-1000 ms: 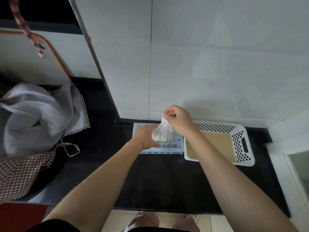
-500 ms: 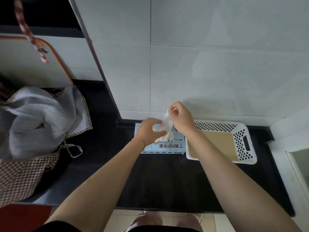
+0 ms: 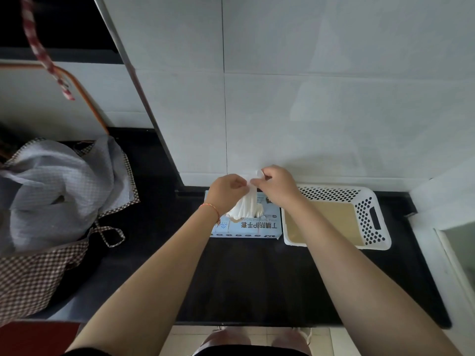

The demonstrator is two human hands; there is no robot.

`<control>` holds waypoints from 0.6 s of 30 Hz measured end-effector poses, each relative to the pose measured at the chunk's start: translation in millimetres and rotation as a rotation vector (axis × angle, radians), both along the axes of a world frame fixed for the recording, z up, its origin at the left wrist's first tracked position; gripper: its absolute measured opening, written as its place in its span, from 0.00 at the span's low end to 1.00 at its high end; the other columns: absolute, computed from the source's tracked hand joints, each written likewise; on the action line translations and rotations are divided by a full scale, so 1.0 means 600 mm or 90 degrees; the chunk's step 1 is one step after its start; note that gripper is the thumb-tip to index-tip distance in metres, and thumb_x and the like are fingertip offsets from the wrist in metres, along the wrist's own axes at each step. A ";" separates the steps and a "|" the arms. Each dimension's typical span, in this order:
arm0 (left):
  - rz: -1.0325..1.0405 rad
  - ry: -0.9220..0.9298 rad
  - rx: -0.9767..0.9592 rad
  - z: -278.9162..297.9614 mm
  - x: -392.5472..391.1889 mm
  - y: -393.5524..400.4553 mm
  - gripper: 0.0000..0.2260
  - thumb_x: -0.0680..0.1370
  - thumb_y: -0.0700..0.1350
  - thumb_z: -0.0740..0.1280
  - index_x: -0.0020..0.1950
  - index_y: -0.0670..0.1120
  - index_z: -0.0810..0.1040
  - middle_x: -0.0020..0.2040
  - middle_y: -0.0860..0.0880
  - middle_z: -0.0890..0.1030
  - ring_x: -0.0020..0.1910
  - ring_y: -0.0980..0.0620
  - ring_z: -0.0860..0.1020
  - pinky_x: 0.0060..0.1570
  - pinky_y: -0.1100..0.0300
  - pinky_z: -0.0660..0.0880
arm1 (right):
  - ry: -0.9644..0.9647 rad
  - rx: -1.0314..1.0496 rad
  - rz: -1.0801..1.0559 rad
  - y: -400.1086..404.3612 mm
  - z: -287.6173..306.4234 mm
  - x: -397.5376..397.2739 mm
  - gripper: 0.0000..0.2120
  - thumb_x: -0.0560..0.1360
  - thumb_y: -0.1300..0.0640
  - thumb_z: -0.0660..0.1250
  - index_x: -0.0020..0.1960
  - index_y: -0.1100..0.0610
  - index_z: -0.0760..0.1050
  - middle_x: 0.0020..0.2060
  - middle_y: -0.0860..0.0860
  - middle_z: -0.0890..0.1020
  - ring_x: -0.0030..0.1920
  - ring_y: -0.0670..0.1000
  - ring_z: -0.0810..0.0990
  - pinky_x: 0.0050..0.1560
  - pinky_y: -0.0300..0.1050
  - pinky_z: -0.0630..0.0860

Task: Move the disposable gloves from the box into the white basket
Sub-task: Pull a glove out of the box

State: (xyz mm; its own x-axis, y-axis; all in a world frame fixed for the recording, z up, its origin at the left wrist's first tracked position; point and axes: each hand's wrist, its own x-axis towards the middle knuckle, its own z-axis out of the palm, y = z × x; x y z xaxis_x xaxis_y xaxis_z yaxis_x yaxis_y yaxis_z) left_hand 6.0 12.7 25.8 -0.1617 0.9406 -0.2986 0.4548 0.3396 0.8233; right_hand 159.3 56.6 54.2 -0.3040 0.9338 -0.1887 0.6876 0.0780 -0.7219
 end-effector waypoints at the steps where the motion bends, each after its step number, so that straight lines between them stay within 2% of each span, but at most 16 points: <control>1: -0.028 0.015 -0.018 -0.007 0.001 -0.003 0.12 0.76 0.44 0.71 0.59 0.48 0.77 0.52 0.54 0.79 0.53 0.53 0.77 0.50 0.63 0.71 | 0.002 0.007 -0.004 0.001 0.000 -0.002 0.16 0.77 0.53 0.68 0.36 0.61 0.69 0.34 0.52 0.70 0.33 0.49 0.68 0.35 0.45 0.63; 3: -0.077 0.045 -0.073 -0.025 0.000 -0.014 0.24 0.74 0.44 0.72 0.69 0.49 0.71 0.57 0.53 0.75 0.56 0.52 0.75 0.52 0.60 0.72 | 0.004 0.011 -0.003 0.001 -0.003 -0.005 0.15 0.78 0.54 0.66 0.36 0.61 0.69 0.30 0.50 0.67 0.30 0.48 0.65 0.33 0.43 0.60; 6: -0.090 0.025 -0.137 -0.048 0.000 -0.026 0.28 0.72 0.43 0.71 0.72 0.50 0.67 0.57 0.49 0.76 0.54 0.48 0.76 0.50 0.58 0.74 | 0.003 0.039 -0.010 0.002 -0.004 -0.011 0.17 0.77 0.55 0.67 0.33 0.58 0.65 0.28 0.49 0.65 0.29 0.48 0.62 0.31 0.44 0.58; 8: -0.090 0.005 -0.150 -0.053 -0.001 -0.026 0.31 0.72 0.43 0.72 0.73 0.50 0.66 0.58 0.48 0.76 0.55 0.48 0.76 0.51 0.58 0.75 | 0.017 0.065 -0.028 0.005 0.000 -0.016 0.17 0.75 0.56 0.68 0.33 0.63 0.68 0.27 0.50 0.65 0.29 0.48 0.62 0.31 0.44 0.57; 10: -0.096 -0.002 -0.158 -0.052 -0.004 -0.026 0.32 0.71 0.43 0.73 0.73 0.50 0.65 0.60 0.47 0.76 0.56 0.47 0.76 0.52 0.57 0.75 | 0.054 0.097 -0.035 0.005 0.015 -0.022 0.19 0.74 0.56 0.70 0.30 0.62 0.67 0.26 0.50 0.63 0.28 0.47 0.60 0.30 0.43 0.55; 12: -0.079 -0.016 -0.168 -0.055 -0.009 -0.026 0.31 0.70 0.43 0.73 0.71 0.49 0.67 0.58 0.47 0.77 0.55 0.47 0.77 0.52 0.56 0.77 | 0.107 0.147 -0.046 0.008 0.044 -0.029 0.23 0.75 0.57 0.69 0.28 0.55 0.60 0.25 0.48 0.59 0.27 0.46 0.57 0.30 0.42 0.53; 14: -0.068 -0.039 -0.173 -0.058 -0.013 -0.030 0.31 0.69 0.43 0.73 0.71 0.49 0.68 0.58 0.47 0.77 0.55 0.47 0.78 0.55 0.53 0.78 | 0.139 0.208 -0.058 0.018 0.081 -0.031 0.24 0.76 0.57 0.69 0.29 0.51 0.57 0.24 0.47 0.58 0.27 0.45 0.56 0.29 0.40 0.55; 16: -0.049 -0.065 -0.166 -0.057 -0.018 -0.032 0.34 0.69 0.45 0.73 0.73 0.51 0.66 0.63 0.48 0.75 0.58 0.48 0.76 0.59 0.51 0.76 | 0.106 0.227 -0.030 0.031 0.114 -0.026 0.24 0.76 0.56 0.68 0.29 0.52 0.57 0.24 0.47 0.59 0.26 0.45 0.57 0.29 0.39 0.56; 18: -0.025 -0.097 -0.130 -0.043 -0.020 -0.029 0.31 0.73 0.41 0.70 0.74 0.52 0.65 0.66 0.49 0.71 0.63 0.50 0.72 0.58 0.55 0.73 | 0.028 0.194 0.020 0.037 0.129 -0.016 0.24 0.77 0.54 0.68 0.29 0.53 0.58 0.25 0.47 0.59 0.26 0.46 0.57 0.28 0.40 0.56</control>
State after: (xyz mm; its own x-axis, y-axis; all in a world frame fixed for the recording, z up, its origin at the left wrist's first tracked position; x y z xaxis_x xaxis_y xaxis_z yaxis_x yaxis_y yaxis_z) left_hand -6.1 -4.6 0.1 -0.0650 0.8632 -0.5006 0.3464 0.4900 0.8000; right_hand 149.7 78.8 131.3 -0.3357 0.9351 0.1133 0.6499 0.3170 -0.6908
